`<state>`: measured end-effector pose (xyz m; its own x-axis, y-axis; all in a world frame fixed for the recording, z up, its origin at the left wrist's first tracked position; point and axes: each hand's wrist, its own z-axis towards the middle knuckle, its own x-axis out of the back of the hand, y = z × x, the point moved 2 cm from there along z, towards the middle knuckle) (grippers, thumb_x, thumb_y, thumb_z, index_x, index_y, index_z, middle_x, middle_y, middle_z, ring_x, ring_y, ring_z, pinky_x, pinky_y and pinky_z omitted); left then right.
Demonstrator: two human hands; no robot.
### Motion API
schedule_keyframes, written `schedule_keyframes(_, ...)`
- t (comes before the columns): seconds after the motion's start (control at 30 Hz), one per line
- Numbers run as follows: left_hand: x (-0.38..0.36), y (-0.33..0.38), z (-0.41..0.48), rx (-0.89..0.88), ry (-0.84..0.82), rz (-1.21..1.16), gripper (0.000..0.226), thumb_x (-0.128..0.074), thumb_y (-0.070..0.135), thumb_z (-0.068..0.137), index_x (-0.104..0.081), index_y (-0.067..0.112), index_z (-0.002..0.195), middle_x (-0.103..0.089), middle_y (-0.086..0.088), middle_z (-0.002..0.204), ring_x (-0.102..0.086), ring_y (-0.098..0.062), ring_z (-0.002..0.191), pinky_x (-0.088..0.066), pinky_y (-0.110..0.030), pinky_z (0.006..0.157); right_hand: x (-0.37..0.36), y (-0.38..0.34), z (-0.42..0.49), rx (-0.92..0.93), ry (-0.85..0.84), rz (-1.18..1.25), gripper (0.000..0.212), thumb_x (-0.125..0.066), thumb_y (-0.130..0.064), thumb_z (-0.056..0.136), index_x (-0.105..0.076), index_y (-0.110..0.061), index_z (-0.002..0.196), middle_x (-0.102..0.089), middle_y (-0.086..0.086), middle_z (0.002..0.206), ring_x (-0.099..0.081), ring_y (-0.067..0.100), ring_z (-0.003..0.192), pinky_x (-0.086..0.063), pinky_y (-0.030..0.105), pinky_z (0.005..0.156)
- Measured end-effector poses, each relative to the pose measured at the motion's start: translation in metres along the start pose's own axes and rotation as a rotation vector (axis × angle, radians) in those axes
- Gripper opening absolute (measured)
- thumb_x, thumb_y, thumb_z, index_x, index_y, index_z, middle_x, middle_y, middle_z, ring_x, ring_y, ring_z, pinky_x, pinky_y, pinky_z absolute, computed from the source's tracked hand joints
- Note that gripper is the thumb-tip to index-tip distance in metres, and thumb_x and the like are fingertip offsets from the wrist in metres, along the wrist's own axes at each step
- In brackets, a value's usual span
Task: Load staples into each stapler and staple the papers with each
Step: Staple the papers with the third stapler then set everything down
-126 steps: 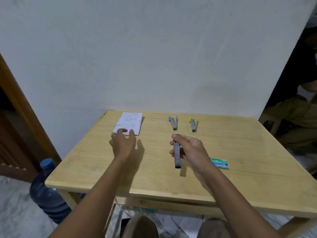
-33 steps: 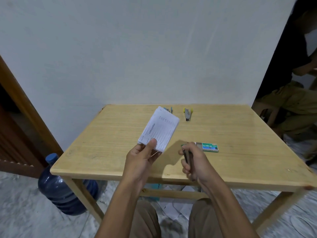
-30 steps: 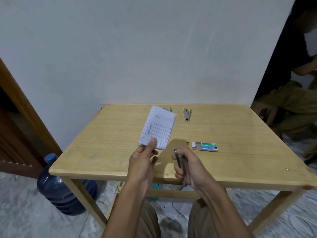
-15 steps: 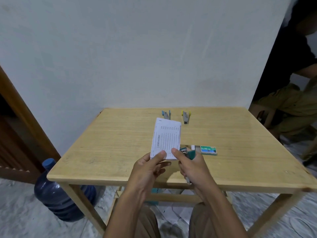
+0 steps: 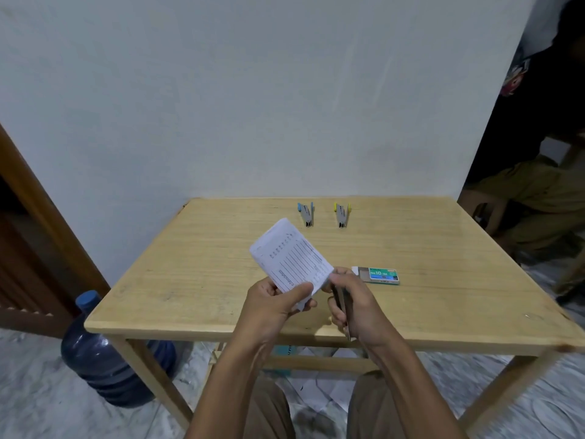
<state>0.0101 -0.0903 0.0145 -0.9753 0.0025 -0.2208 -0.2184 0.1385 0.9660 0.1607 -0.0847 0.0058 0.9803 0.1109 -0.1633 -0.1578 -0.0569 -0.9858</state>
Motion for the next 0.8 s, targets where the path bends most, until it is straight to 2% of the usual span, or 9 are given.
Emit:
schedule_keyframes(0.07,-0.004,-0.004,-0.001,-0.014,0.039,-0.047,0.026,-0.073,0.004,0.082,-0.069,0.000,0.107,-0.076,-0.015,0.091,-0.071,-0.022,0.071,-0.056,-0.028,0.068,-0.002,0.006,0.001,-0.012,-0.042,0.048,0.068,-0.057,-0.051,0.068,-0.050,-0.003,0.115,-0.048,0.016,0.075,-0.038,0.012,0.043,-0.026,0.031,0.049)
schedule_keyframes(0.13,-0.007,-0.009,-0.002,-0.033,0.073,-0.063,0.026,-0.074,0.005,0.082,-0.069,-0.001,0.106,-0.074,-0.013,0.084,-0.070,-0.022,0.070,-0.056,-0.030,0.069,-0.004,0.008,-0.001,-0.027,-0.085,0.078,0.069,-0.059,-0.050,0.069,-0.049,-0.004,0.120,-0.051,0.018,0.077,-0.042,0.013,0.047,-0.032,0.032,0.052)
schedule_keyframes(0.23,-0.008,-0.009,-0.004,-0.075,0.139,-0.066,0.022,-0.074,0.004,0.081,-0.071,-0.001,0.102,-0.074,-0.010,0.080,-0.070,-0.020,0.070,-0.056,-0.029,0.069,-0.003,0.012,0.000,-0.016,-0.114,0.052,0.060,-0.063,-0.055,0.071,-0.052,-0.013,0.111,-0.053,0.016,0.076,-0.046,0.016,0.055,-0.035,0.036,0.058)
schedule_keyframes(0.37,-0.009,-0.005,-0.008,-0.153,0.172,0.017,0.014,-0.075,0.006,0.082,-0.072,0.005,0.096,-0.076,-0.008,0.080,-0.071,-0.016,0.067,-0.055,-0.023,0.063,-0.005,0.018,-0.001,0.002,-0.149,0.065,0.056,-0.065,-0.056,0.074,-0.055,-0.016,0.112,-0.051,0.004,0.065,-0.047,0.014,0.060,-0.038,0.028,0.062)
schedule_keyframes(0.47,-0.010,-0.004,-0.011,-0.165,0.146,0.055,0.012,-0.074,0.005,0.083,-0.073,0.004,0.095,-0.075,-0.007,0.074,-0.069,-0.014,0.062,-0.054,-0.021,0.060,-0.006,0.017,-0.001,0.022,-0.133,0.055,0.047,-0.063,-0.053,0.080,-0.059,-0.018,0.111,-0.053,-0.001,0.066,-0.048,0.011,0.060,-0.041,0.026,0.062)
schedule_keyframes(0.57,-0.008,-0.005,-0.010,-0.135,0.103,0.072,0.013,-0.073,0.004,0.083,-0.074,0.004,0.096,-0.074,-0.008,0.074,-0.066,-0.014,0.059,-0.055,-0.023,0.062,-0.005,0.015,-0.001,0.035,-0.117,0.013,0.039,-0.063,-0.060,0.080,-0.067,-0.029,0.104,-0.055,0.000,0.068,-0.047,0.013,0.064,-0.039,0.037,0.070)
schedule_keyframes(0.63,-0.006,-0.006,-0.009,-0.102,0.081,0.066,0.014,-0.074,0.004,0.083,-0.074,0.004,0.097,-0.074,-0.009,0.076,-0.064,-0.015,0.058,-0.056,-0.025,0.063,-0.004,0.014,-0.002,0.034,-0.114,0.029,0.041,-0.064,-0.064,0.077,-0.070,-0.031,0.101,-0.057,0.002,0.070,-0.048,0.015,0.067,-0.039,0.039,0.069)
schedule_keyframes(0.8,0.000,-0.003,-0.006,-0.053,-0.001,0.054,0.020,-0.074,0.005,0.082,-0.074,0.004,0.102,-0.075,-0.015,0.085,-0.062,-0.018,0.059,-0.056,-0.030,0.066,-0.002,0.016,0.001,-0.007,-0.099,0.053,0.052,-0.073,-0.072,0.065,-0.075,-0.030,0.096,-0.064,0.006,0.074,-0.053,0.018,0.066,-0.036,0.033,0.060)
